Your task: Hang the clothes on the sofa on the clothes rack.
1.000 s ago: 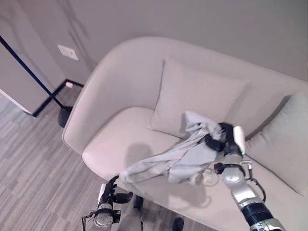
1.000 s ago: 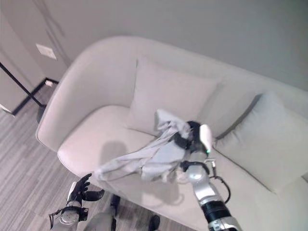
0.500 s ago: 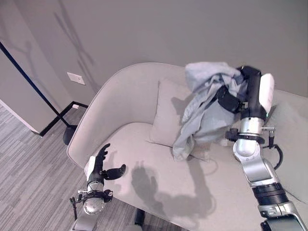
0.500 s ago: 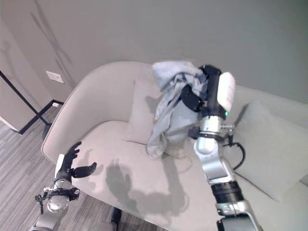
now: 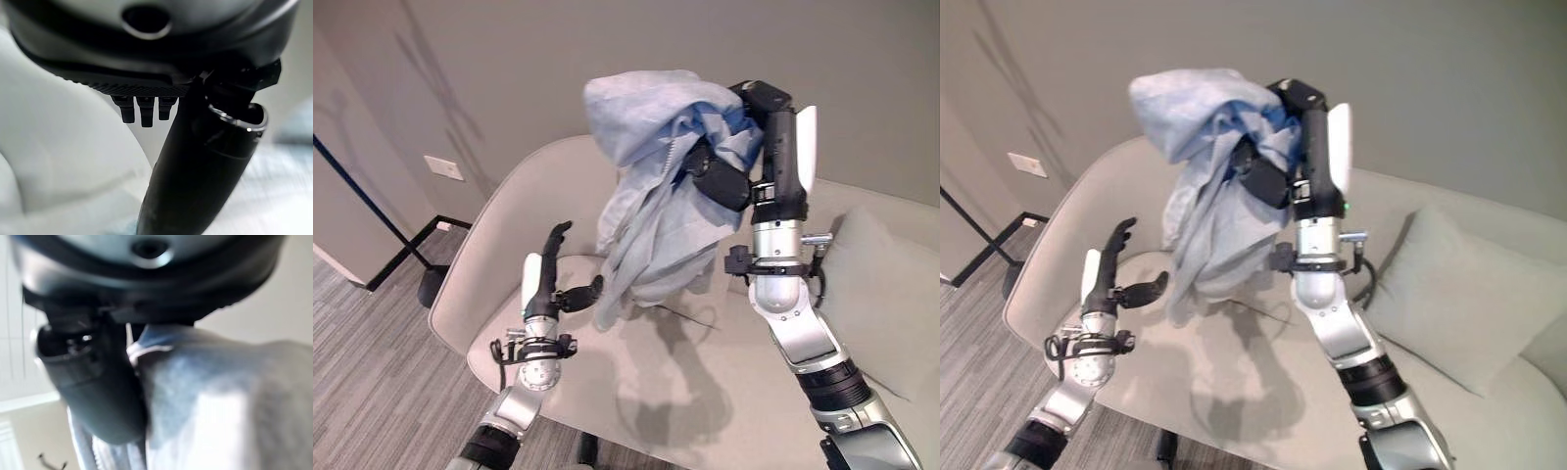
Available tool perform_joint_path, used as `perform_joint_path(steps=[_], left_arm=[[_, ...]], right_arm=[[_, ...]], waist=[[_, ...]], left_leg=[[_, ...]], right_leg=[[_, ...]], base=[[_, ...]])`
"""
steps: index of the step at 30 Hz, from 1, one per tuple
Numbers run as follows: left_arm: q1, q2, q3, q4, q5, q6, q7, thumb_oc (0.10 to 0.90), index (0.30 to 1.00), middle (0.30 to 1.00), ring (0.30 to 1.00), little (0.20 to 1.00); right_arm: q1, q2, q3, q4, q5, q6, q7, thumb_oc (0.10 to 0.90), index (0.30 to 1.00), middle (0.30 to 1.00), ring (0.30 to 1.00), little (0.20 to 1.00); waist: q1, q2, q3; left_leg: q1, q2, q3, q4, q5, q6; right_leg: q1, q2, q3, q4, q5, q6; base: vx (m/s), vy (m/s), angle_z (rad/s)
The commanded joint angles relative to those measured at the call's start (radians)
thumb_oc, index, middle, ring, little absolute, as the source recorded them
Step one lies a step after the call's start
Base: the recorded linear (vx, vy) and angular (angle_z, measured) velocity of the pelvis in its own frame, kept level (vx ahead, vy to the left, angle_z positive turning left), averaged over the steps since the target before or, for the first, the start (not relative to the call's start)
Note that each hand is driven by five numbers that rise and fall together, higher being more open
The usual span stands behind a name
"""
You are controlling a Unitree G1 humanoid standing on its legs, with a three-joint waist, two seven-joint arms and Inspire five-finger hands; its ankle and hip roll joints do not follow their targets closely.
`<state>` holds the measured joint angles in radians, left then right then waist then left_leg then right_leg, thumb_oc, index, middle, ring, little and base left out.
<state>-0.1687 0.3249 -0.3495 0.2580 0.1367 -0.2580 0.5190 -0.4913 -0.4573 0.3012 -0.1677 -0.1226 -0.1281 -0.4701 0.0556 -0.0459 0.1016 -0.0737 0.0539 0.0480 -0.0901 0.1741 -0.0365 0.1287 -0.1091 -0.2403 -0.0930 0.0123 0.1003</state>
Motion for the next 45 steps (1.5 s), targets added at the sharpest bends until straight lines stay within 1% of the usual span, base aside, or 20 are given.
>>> perform_joint_path(steps=[1, 4, 7, 8, 9, 10, 11, 17, 22, 23, 25, 28, 29, 30, 32, 35, 37, 41, 44, 45], left_arm=[[-0.115, -0.027, -0.052, -0.057, -0.079, -0.119, -0.002, 0.800, 0.900, 0.900, 0.900, 0.900], [-0.138, -0.100, -0.135, -0.106, -0.293, -0.133, -0.097, 0.800, 0.900, 0.900, 0.900, 0.900], [-0.167, -0.139, -0.188, -0.091, -0.384, -0.128, -0.141, 0.800, 0.900, 0.900, 0.900, 0.900], [-0.203, -0.181, -0.255, -0.060, -0.491, -0.112, -0.194, 0.737, 0.806, 0.806, 0.806, 0.806], [-0.214, -0.192, -0.267, -0.043, -0.529, -0.105, -0.207, 0.417, 0.326, 0.326, 0.326, 0.326], [-0.215, -0.192, -0.267, -0.042, -0.531, -0.106, -0.208, 0.400, 0.300, 0.300, 0.300, 0.300], [-0.221, -0.206, -0.274, -0.035, -0.623, -0.096, -0.232, 0.400, 0.300, 0.300, 0.300, 0.300], [-0.182, -0.185, -0.204, -0.088, -0.714, -0.081, -0.225, 0.400, 0.300, 0.300, 0.300, 0.300], [-0.031, -0.123, -0.004, -0.149, -0.735, -0.072, -0.196, 0.400, 0.300, 0.300, 0.300, 0.300], [-0.028, -0.122, -0.004, -0.153, -0.734, -0.070, -0.195, 0.400, 0.300, 0.300, 0.300, 0.300], [0.088, -0.091, 0.158, -0.204, -0.690, -0.072, -0.164, 0.400, 0.300, 0.300, 0.300, 0.300], [0.142, -0.073, 0.237, -0.223, -0.639, -0.070, -0.142, 0.400, 0.300, 0.300, 0.300, 0.300], [0.201, -0.051, 0.332, -0.245, -0.569, -0.067, -0.114, 0.400, 0.300, 0.300, 0.300, 0.300], [0.204, -0.052, 0.333, -0.249, -0.567, -0.065, -0.113, 0.400, 0.300, 0.300, 0.300, 0.300], [0.272, -0.044, 0.447, -0.286, -0.501, -0.071, -0.084, 0.400, 0.300, 0.300, 0.300, 0.300], [0.278, -0.037, 0.513, -0.296, -0.455, -0.086, -0.038, 0.400, 0.300, 0.300, 0.300, 0.300], [0.280, -0.027, 0.574, -0.315, -0.352, -0.095, 0.009, 0.400, 0.300, 0.300, 0.300, 0.300], [0.256, 0.011, 0.642, -0.351, -0.217, -0.114, 0.083, 0.400, 0.300, 0.300, 0.300, 0.300], [0.233, 0.018, 0.639, -0.354, -0.168, -0.124, 0.116, 0.400, 0.300, 0.300, 0.300, 0.300], [0.233, 0.018, 0.639, -0.354, -0.168, -0.124, 0.116, 0.400, 0.300, 0.300, 0.300, 0.300]], right_arm=[[-0.109, 0.003, -0.025, -0.091, 0.078, -0.123, 0.006, 0.400, 0.300, 0.300, 0.300, 0.300], [-0.101, 0.042, 0.037, -0.112, 0.173, -0.127, 0.052, 0.400, 0.300, 0.300, 0.300, 0.300], [-0.110, 0.061, 0.069, -0.119, 0.210, -0.125, 0.063, 0.400, 0.300, 0.300, 0.300, 0.300], [-0.119, 0.090, 0.104, -0.133, 0.257, -0.130, 0.076, 0.400, 0.300, 0.300, 0.300, 0.300], [-0.123, 0.097, 0.112, -0.135, 0.265, -0.129, 0.077, 0.400, 0.300, 0.300, 0.300, 0.300], [-0.124, 0.097, 0.112, -0.134, 0.266, -0.128, 0.077, 0.400, 0.300, 0.300, 0.300, 0.300], [-0.124, 0.107, 0.127, -0.144, 0.276, -0.122, 0.080, 0.400, 0.300, 0.300, 0.300, 0.300], [-0.096, 0.089, 0.113, -0.163, 0.266, -0.106, 0.084, 0.400, 0.300, 0.300, 0.300, 0.300], [-0.046, 0.032, 0.038, -0.175, 0.261, -0.099, 0.097, 0.400, 0.300, 0.300, 0.300, 0.300], [-0.045, 0.033, 0.039, -0.176, 0.261, -0.099, 0.098, 0.400, 0.300, 0.300, 0.300, 0.300], [-0.007, 0.002, -0.020, -0.190, 0.277, -0.108, 0.123, 0.400, 0.300, 0.300, 0.300, 0.300], [0.007, -0.010, -0.047, -0.197, 0.293, -0.118, 0.136, 0.400, 0.300, 0.300, 0.300, 0.300], [0.023, -0.030, -0.076, -0.211, 0.317, -0.132, 0.156, 0.400, 0.300, 0.300, 0.300, 0.300], [0.024, -0.030, -0.076, -0.211, 0.318, -0.132, 0.157, 0.400, 0.300, 0.300, 0.300, 0.300], [0.047, -0.066, -0.110, -0.224, 0.344, -0.147, 0.190, 0.400, 0.300, 0.300, 0.300, 0.300], [0.052, -0.101, -0.135, -0.227, 0.347, -0.158, 0.201, 0.400, 0.300, 0.300, 0.300, 0.300], [0.083, -0.156, -0.169, -0.225, 0.326, -0.174, 0.209, 0.400, 0.300, 0.300, 0.300, 0.300], [0.146, -0.203, -0.198, -0.245, 0.310, -0.193, 0.258, 0.400, 0.300, 0.300, 0.300, 0.300], [0.212, -0.212, -0.206, -0.252, 0.307, -0.199, 0.286, 0.400, 0.300, 0.300, 0.300, 0.300], [0.212, -0.212, -0.206, -0.252, 0.307, -0.199, 0.286, 0.400, 0.300, 0.300, 0.300, 0.300]], waist=[[0.010, -0.002, -0.143], [-0.001, -0.004, -0.142], [-0.006, -0.005, -0.140], [-0.018, -0.004, -0.139], [-0.021, -0.003, -0.138], [-0.021, -0.002, -0.138], [-0.026, 0.001, -0.137], [-0.026, 0.008, -0.135], [-0.007, 0.013, -0.137], [-0.008, 0.014, -0.137], [0.014, 0.018, -0.130], [0.025, 0.020, -0.124], [0.047, 0.023, -0.112], [0.045, 0.023, -0.113], [0.074, 0.030, -0.089], [0.091, 0.042, -0.051], [0.088, 0.044, -0.022], [0.051, 0.045, -0.025], [0.011, 0.050, -0.035], [0.011, 0.050, -0.035]], left_leg=[[0.044, 0.091, 0.026, 0.003, -0.108, -0.070], [0.047, 0.089, 0.030, 0.003, -0.109, -0.067], [0.049, 0.089, 0.034, 0.003, -0.109, -0.065], [0.052, 0.089, 0.038, 0.003, -0.110, -0.063], [0.052, 0.090, 0.039, 0.003, -0.110, -0.063], [0.052, 0.090, 0.039, 0.003, -0.110, -0.063], [0.053, 0.090, 0.042, 0.003, -0.110, -0.062], [0.057, 0.094, 0.048, 0.003, -0.108, -0.063], [0.066, 0.108, 0.047, 0.005, -0.093, -0.076], [0.066, 0.109, 0.046, 0.005, -0.093, -0.077], [0.060, 0.128, 0.035, 0.013, -0.067, -0.095], [0.051, 0.138, 0.027, 0.016, -0.049, -0.106], [0.034, 0.147, 0.015, 0.017, -0.023, -0.118], [0.033, 0.148, 0.014, 0.017, -0.022, -0.119], [-0.008, 0.155, -0.011, 0.016, 0.030, -0.136], [-0.066, 0.149, -0.034, 0.022, 0.109, -0.159], [-0.066, 0.150, 0.010, 0.034, 0.068, -0.147], [0.015, 0.203, 0.026, 0.094, -0.027, -0.146], [0.097, 0.288, 0.024, 0.136, -0.015, -0.168], [0.097, 0.288, 0.024, 0.136, -0.015, -0.168]], right_leg=[[-0.025, -0.020, -0.013, 0.046, -0.070, 0.012], [-0.025, -0.021, -0.005, 0.046, -0.067, 0.012], [-0.027, -0.020, -0.002, 0.047, -0.067, 0.011], [-0.027, -0.020, 0.001, 0.048, -0.066, 0.011], [-0.028, -0.021, 0.003, 0.048, -0.065, 0.012], [-0.028, -0.020, 0.003, 0.049, -0.065, 0.012], [-0.030, -0.021, 0.006, 0.050, -0.065, 0.011], [-0.030, -0.017, 0.014, 0.054, -0.069, 0.007], [-0.016, 0.003, 0.009, 0.055, -0.088, -0.006], [-0.016, 0.004, 0.008, 0.055, -0.089, -0.006], [-0.001, 0.031, 0.001, 0.050, -0.105, -0.024], [0.007, 0.044, -0.006, 0.043, -0.110, -0.032], [0.010, 0.058, -0.017, 0.031, -0.113, -0.040], [0.011, 0.059, -0.019, 0.031, -0.112, -0.040], [0.008, 0.070, -0.042, 0.019, -0.110, -0.046], [-0.003, 0.067, -0.073, 0.018, -0.104, -0.047], [-0.033, 0.030, -0.130, 0.027, -0.094, -0.040], [-0.095, -0.035, -0.144, 0.045, -0.045, -0.012], [-0.139, -0.089, -0.141, 0.062, -0.009, 0.015], [-0.139, -0.089, -0.141, 0.062, -0.009, 0.015]], base=[[0.00, 0.000, 0.00], [0.00, -0.005, -0.04], [-0.01, -0.008, -0.07], [0.00, -0.015, -0.05], [0.00, -0.015, -0.06], [-0.01, -0.010, -0.09], [-0.01, -0.006, -0.10], [-0.01, -0.019, -0.04], [-0.01, -0.063, -0.04], [-0.04, -0.117, -0.02], [-0.05, -0.141, 0.06], [-0.05, -0.099, 0.11], [-0.05, -0.066, 0.13], [-0.09, -0.103, 0.20], [-0.12, -0.056, 0.20], [-0.23, 0.016, 0.32], [-0.28, 0.071, 0.97], [-0.18, 0.169, 0.57], [-0.13, 0.291, 0.25], [-0.13, 0.405, 0.18]])
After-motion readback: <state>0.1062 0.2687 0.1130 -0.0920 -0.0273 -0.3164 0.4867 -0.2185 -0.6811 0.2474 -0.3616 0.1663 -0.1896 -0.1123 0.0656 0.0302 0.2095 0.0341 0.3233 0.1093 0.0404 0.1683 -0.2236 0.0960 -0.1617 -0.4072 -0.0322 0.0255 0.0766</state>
